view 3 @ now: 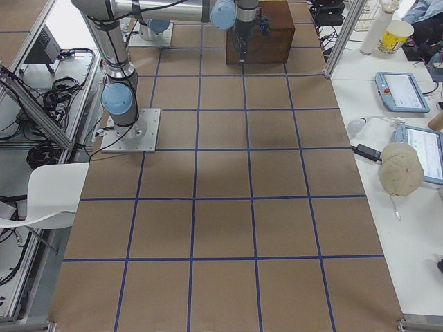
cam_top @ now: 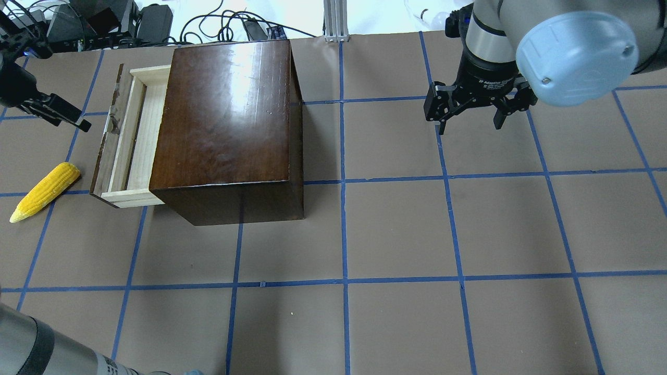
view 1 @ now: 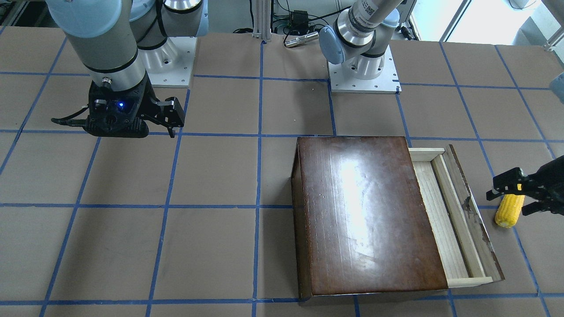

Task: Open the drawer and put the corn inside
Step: 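Move the left gripper over the yellow corn cob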

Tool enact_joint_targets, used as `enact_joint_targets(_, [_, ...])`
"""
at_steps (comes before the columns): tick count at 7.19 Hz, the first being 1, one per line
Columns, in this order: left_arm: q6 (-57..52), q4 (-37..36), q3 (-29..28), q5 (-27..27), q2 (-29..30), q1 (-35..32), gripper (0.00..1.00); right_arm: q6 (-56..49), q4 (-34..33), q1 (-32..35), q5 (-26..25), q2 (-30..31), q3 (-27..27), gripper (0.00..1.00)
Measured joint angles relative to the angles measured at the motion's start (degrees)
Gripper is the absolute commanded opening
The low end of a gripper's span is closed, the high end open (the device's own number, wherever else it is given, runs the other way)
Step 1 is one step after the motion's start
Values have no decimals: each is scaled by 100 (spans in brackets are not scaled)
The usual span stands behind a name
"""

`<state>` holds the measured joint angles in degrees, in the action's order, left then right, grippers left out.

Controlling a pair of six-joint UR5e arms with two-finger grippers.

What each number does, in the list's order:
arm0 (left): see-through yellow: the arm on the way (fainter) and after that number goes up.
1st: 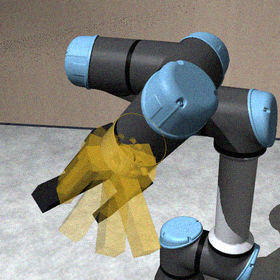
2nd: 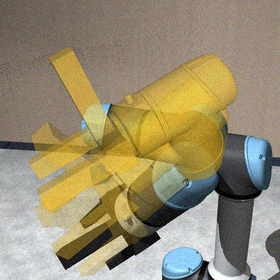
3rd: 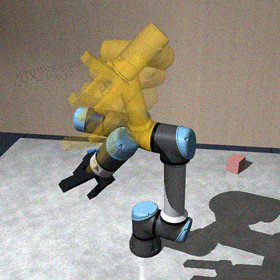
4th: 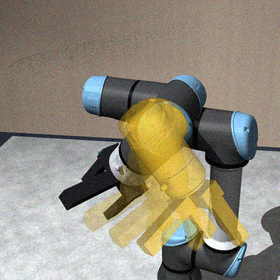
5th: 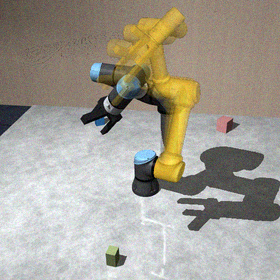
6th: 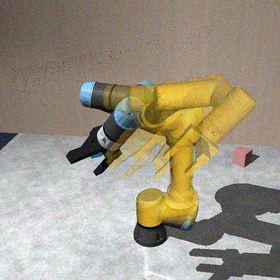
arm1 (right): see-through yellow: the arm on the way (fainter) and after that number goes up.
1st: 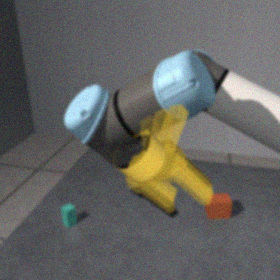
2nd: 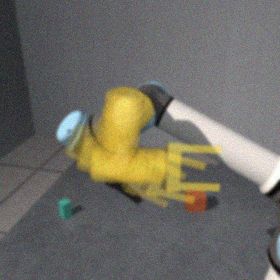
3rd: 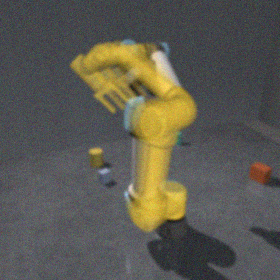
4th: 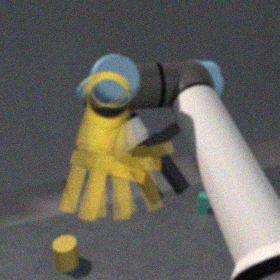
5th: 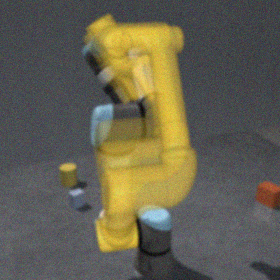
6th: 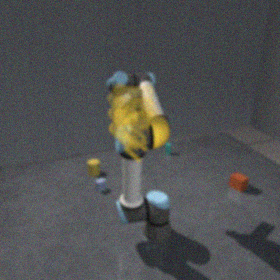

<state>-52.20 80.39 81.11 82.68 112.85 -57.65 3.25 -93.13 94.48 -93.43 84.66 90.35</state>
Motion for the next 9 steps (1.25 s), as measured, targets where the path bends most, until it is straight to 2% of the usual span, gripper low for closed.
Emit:
enact_joint_targets(2, [-306, 76, -132, 445, 14, 218, 100, 0, 3, 0, 0, 5, 0, 100])
enact_joint_targets(5, [-1204, -2, 17, 607, 175, 719, 100, 0, 1, 0, -4, 4, 0, 100])
enact_joint_targets(6, [-1368, -177, 159, 659, 231, 764, 100, 0, 1, 0, -2, 5, 0, 100])
enact_joint_targets(9, [-1581, -1344, 875, 1074, 401, 796, 100, 0, -3, 0, 0, 4, 0, 100])
